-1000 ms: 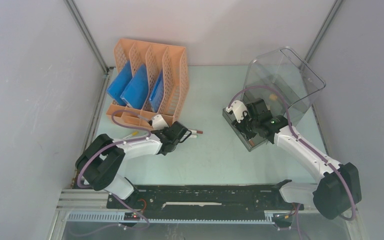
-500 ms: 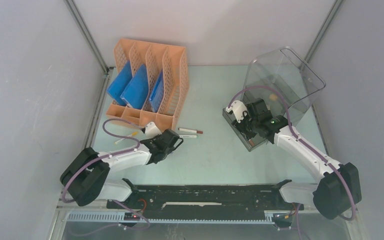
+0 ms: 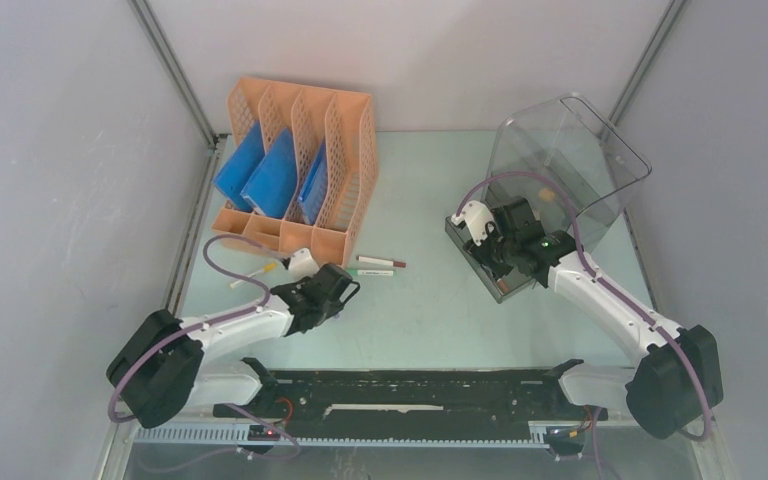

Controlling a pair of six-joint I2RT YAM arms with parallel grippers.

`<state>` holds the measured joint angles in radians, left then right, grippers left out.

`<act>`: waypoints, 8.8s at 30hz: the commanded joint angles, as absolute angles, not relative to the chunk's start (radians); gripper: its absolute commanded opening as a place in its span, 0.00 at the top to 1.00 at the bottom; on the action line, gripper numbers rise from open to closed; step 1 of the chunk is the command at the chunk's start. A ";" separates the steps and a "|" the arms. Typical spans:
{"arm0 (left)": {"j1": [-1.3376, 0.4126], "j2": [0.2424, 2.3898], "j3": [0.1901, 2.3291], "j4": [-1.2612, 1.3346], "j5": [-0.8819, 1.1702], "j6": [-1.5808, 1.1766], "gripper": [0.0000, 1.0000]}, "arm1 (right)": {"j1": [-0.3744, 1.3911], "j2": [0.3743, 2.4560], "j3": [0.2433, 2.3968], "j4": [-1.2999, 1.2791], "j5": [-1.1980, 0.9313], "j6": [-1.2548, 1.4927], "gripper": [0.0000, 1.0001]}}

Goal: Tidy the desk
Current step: Pick up the stationery from the center of the board, then place the stationery in the drawer, then pick up the stationery from the center of the board.

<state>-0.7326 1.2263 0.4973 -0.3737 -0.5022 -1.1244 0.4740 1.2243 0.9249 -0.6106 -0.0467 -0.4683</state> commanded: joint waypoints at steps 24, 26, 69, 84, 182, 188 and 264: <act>-0.653 1.459 0.569 -0.373 -0.458 -0.958 0.83 | 0.485 1.196 0.957 -0.607 -0.054 -0.483 0.52; -0.653 1.440 0.556 -0.367 -0.444 -0.956 0.93 | 0.485 1.196 0.957 -0.607 -0.056 -0.484 0.52; -0.751 1.016 0.422 0.754 0.045 -0.725 1.00 | 0.486 0.973 0.989 -0.678 -0.679 -0.418 0.48; -0.866 1.334 0.590 1.075 0.046 -0.764 1.00 | 0.427 0.934 0.989 -0.575 -0.757 -0.213 0.46; -0.822 0.964 0.232 0.534 -0.368 -0.553 0.00 | 0.448 1.266 0.916 -0.525 0.057 -0.476 0.98; -0.822 0.991 0.239 0.534 -0.371 -0.570 0.00 | 0.449 1.302 0.916 -0.519 0.089 -0.465 0.93; -0.749 1.736 1.025 -0.256 -0.146 0.071 0.41 | 0.464 1.284 0.916 -0.529 0.111 -0.469 0.57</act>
<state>-0.7700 1.7157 0.9806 -0.2367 -0.1749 0.0380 0.4652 1.3151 0.9115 -0.5396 0.1173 -0.4667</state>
